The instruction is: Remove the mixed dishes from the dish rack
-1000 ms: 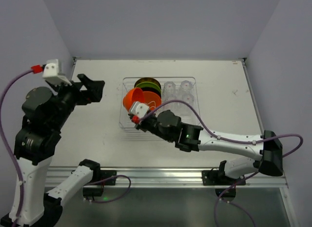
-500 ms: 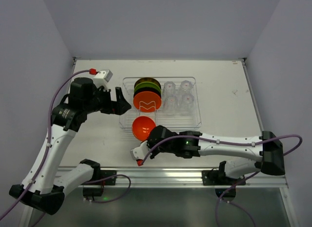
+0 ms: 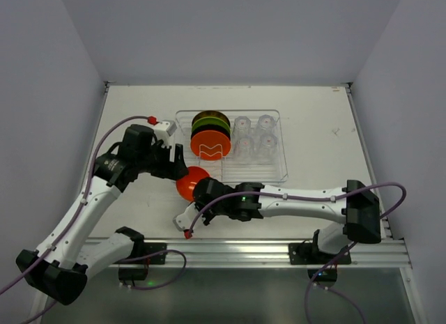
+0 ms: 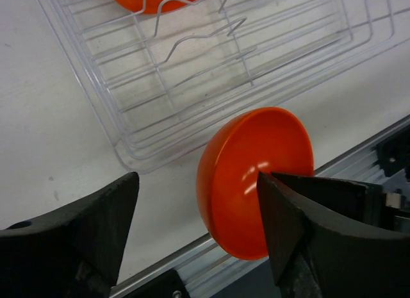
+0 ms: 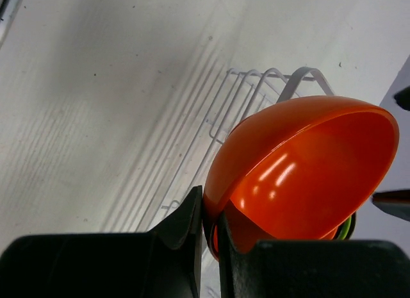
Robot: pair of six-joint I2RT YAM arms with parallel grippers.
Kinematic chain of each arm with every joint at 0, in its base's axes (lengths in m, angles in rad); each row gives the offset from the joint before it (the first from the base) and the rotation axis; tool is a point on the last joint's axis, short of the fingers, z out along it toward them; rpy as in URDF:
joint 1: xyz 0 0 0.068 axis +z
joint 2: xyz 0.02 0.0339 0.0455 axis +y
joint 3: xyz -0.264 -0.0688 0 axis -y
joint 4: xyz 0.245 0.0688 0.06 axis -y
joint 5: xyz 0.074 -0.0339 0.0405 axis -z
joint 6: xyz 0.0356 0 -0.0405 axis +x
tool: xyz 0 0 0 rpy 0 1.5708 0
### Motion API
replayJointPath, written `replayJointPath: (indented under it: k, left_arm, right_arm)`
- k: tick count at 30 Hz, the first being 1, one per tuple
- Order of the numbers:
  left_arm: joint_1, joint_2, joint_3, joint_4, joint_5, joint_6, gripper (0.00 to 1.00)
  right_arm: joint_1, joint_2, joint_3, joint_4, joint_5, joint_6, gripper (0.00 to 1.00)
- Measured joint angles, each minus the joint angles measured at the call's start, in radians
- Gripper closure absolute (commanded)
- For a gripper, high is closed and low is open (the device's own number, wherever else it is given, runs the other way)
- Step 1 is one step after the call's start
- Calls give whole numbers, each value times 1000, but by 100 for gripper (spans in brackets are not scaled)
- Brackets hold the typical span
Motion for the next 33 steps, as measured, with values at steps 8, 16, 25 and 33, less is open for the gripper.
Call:
replayJointPath:
  k: [8, 16, 25, 33]
  left_arm:
    - [-48, 44, -53, -5, -119, -18, 92]
    - [-70, 55, -53, -4, -217, -23, 100]
    - [3, 82, -13, 14, -329, -90, 100]
    - [440, 219, 92, 171, -318, -164, 100]
  right_arm:
    - [-4, 42, 69, -6, 48, -43, 100]
    - [-9, 76, 97, 26, 75, -46, 1]
    - [-77, -32, 2, 190, 100, 92, 1]
    - [-213, -176, -23, 297, 241, 531, 1]
